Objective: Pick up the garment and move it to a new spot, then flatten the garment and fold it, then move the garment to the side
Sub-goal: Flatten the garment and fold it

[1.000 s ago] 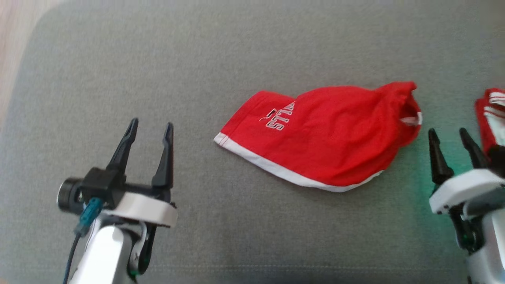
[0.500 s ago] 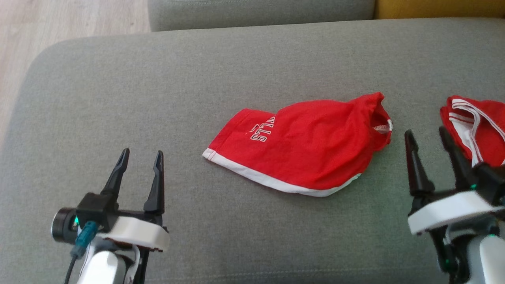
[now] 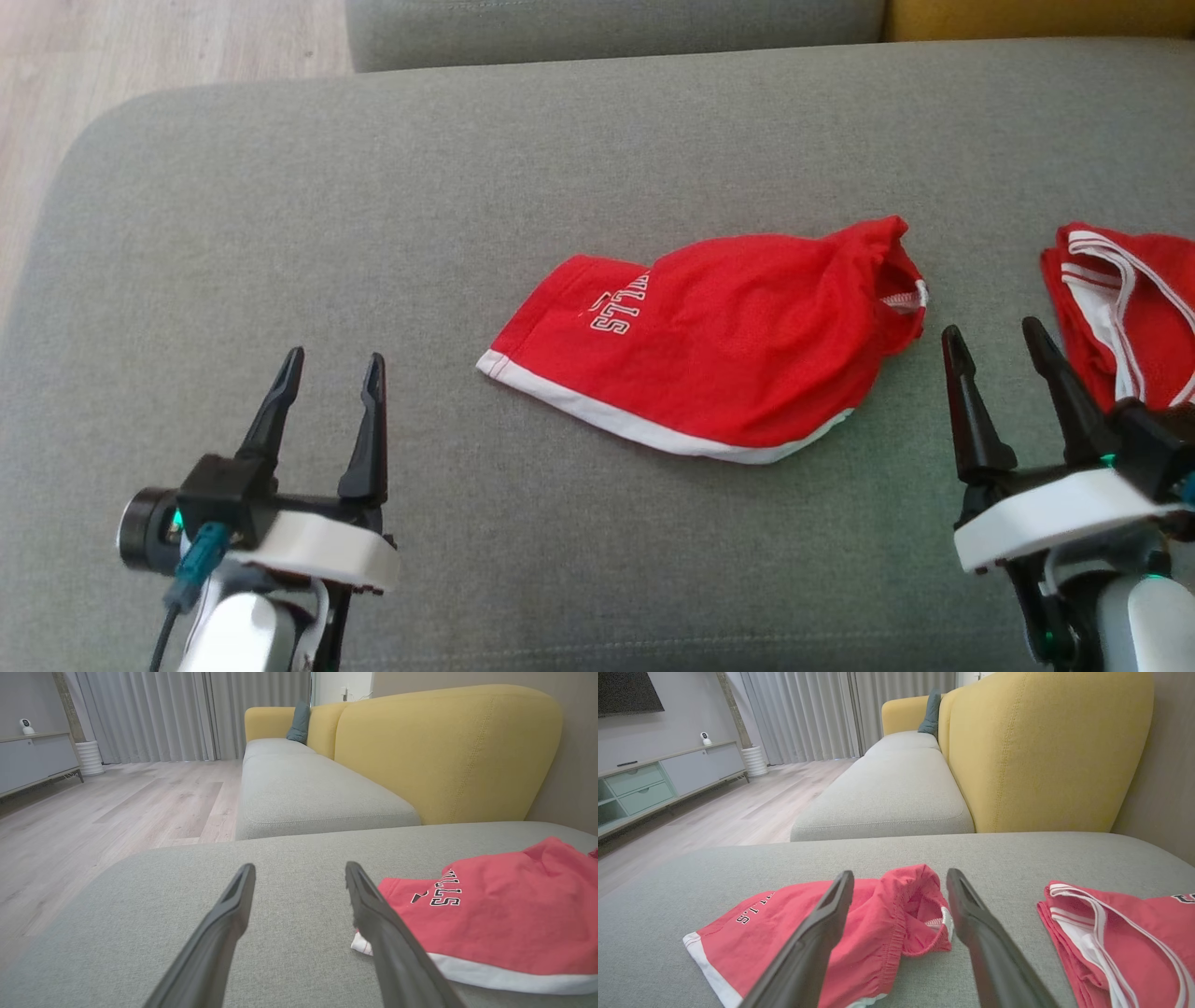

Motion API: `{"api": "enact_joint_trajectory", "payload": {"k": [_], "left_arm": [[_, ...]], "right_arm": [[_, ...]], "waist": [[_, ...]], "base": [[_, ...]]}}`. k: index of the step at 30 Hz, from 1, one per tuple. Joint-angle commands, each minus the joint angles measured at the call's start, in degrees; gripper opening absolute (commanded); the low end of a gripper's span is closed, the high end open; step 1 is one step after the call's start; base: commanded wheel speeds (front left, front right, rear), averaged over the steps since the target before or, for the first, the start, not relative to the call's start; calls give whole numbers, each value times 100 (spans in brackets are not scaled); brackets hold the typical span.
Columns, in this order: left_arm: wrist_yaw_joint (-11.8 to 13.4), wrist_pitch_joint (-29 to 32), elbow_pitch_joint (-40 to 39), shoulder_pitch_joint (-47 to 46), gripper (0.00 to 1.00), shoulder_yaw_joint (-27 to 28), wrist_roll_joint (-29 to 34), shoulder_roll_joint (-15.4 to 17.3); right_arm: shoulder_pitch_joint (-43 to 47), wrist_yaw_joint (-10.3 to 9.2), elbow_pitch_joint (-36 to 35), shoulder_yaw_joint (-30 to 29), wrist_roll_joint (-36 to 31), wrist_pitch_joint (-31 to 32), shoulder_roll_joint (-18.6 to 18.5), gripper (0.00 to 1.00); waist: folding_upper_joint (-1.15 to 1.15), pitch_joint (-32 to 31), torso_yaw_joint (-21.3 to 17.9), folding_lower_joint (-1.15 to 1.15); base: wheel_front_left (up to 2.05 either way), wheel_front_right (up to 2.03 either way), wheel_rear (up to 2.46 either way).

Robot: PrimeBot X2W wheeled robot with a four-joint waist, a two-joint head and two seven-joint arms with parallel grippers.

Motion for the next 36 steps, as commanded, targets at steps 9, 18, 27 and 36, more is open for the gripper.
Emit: {"api": "enact_joint_trajectory", "payload": {"k": [9, 18, 27, 36], "left_arm": [[36, 0, -209, -324, 100, 136, -26, 162], [-17, -16, -247, -626, 100, -8, 19, 104], [-61, -53, -140, -832, 100, -86, 37, 55], [-62, -76, -95, -866, 100, -98, 31, 28]], "right_arm": [[-165, -5, 32, 300, 27, 211, -69, 100], [-675, -5, 865, 679, 147, 261, -213, 100], [-1180, -5, 1569, 907, 278, 249, -225, 0], [-1213, -5, 1118, 842, 360, 72, -217, 0]], "waist": [[0, 176, 64, 0], [0, 586, 200, 0], [0, 761, 293, 0], [0, 767, 312, 0]], "base": [[0, 0, 0], [0, 0, 0], [0, 0, 0], [0, 0, 0]]}}
